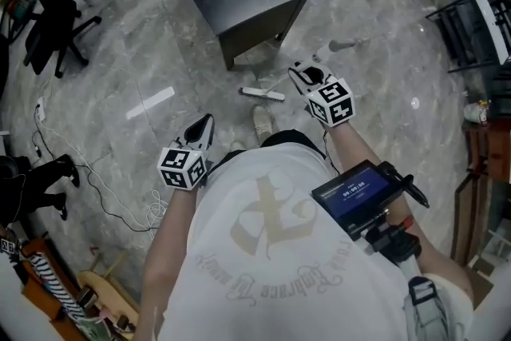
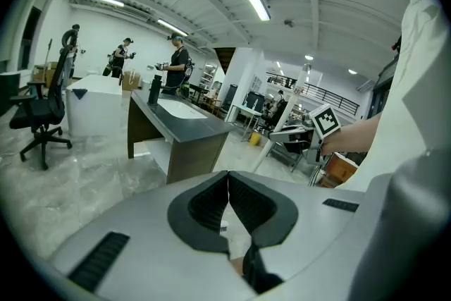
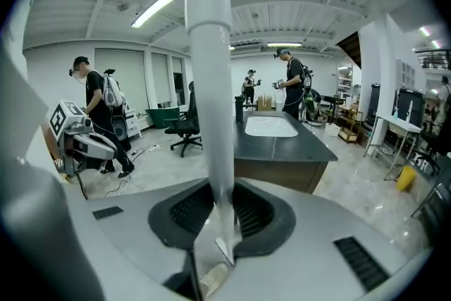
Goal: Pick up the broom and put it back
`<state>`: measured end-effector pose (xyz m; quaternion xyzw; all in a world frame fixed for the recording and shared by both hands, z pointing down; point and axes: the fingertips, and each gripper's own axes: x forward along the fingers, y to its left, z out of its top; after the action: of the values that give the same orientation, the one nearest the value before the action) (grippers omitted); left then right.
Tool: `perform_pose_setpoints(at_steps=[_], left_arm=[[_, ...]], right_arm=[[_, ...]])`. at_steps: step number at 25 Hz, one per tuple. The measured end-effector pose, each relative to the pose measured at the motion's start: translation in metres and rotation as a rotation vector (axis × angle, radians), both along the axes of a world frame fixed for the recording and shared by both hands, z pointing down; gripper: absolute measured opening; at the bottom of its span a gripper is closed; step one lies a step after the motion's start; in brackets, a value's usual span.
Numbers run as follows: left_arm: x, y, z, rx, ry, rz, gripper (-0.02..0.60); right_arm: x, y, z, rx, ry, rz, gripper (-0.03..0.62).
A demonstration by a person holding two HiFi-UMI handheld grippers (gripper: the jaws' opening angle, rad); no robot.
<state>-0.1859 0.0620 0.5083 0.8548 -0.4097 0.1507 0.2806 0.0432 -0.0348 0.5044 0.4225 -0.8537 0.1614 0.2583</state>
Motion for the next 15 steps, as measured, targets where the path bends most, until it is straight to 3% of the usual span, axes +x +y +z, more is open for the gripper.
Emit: perform_pose_setpoints(at_steps=[15], left_arm=[[0.043,0.039,-0.011,0.035,0.021,0.175,0.012]], right_arm=[[0.042,0.086,-0.055,0.118,-0.029,0.138,0.097]])
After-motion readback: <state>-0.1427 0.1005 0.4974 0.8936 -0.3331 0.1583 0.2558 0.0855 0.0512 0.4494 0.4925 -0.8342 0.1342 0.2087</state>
